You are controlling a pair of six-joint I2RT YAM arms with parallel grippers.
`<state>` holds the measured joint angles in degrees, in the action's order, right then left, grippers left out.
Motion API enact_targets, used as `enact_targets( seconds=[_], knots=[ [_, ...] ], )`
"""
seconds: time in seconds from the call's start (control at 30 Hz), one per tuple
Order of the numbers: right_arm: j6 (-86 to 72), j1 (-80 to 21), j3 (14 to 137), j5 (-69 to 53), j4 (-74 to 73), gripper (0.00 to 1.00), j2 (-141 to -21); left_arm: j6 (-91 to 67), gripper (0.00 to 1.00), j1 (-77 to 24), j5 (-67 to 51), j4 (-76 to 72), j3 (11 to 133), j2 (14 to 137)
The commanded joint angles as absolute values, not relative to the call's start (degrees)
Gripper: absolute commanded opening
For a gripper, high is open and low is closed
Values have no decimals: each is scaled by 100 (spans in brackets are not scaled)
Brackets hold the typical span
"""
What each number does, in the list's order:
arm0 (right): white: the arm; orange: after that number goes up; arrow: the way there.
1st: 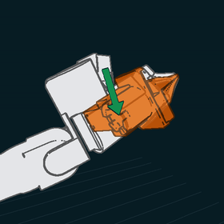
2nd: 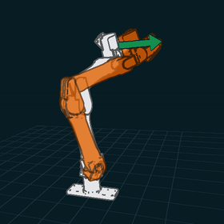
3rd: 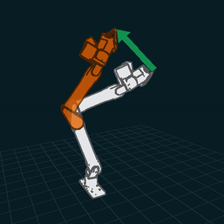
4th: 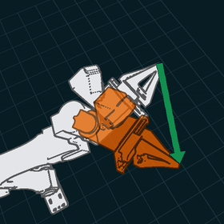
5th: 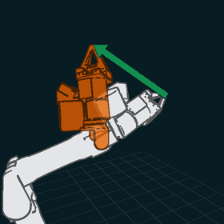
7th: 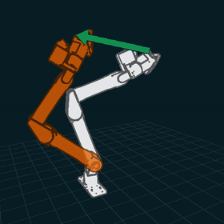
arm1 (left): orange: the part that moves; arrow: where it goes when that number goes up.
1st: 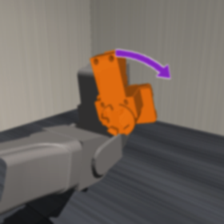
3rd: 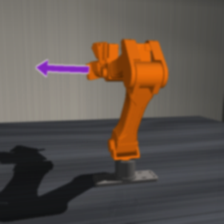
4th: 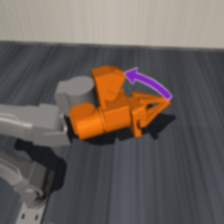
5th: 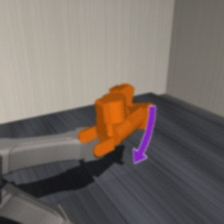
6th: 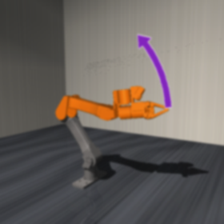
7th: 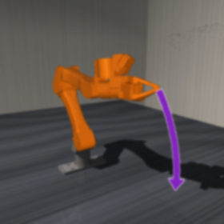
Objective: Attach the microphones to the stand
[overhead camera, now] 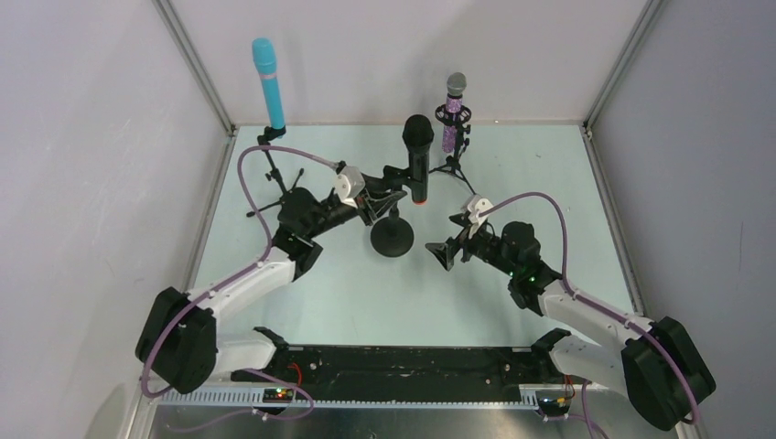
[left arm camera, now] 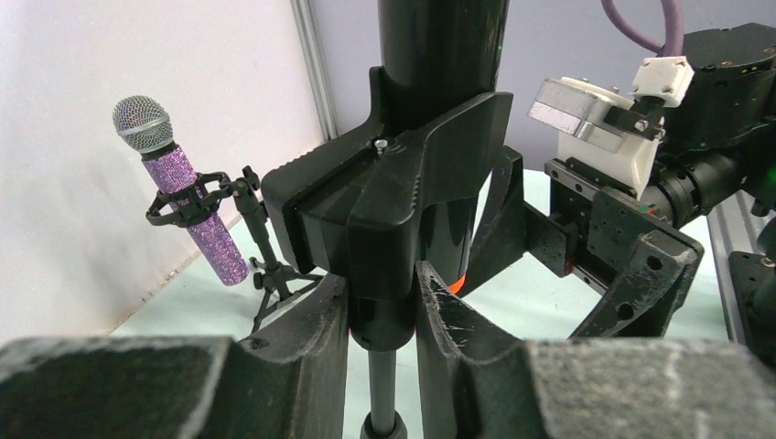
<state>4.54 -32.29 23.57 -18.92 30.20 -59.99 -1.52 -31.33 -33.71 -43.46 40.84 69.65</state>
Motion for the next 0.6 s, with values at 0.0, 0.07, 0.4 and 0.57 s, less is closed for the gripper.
enact_targets(
  seconds=[0.0,0.07,0.4,0.57],
  knots=[
    [373,-3164,2291,-1890,3068,100,-5844,-125,0,-3116,-3384,-6020,4113,7118],
    [363,-3133,2284,-1896,3064,100,-5823,-238,0,-3115,-3427,-6270,4079,7267],
    [306,-3011,2215,-1925,3077,99,-5784,-639,0,-3115,-3550,-6943,4038,7850],
    [335,-3003,2173,-1946,3079,99,-5758,-735,0,-3119,-3604,-7042,4060,8080]
  ],
)
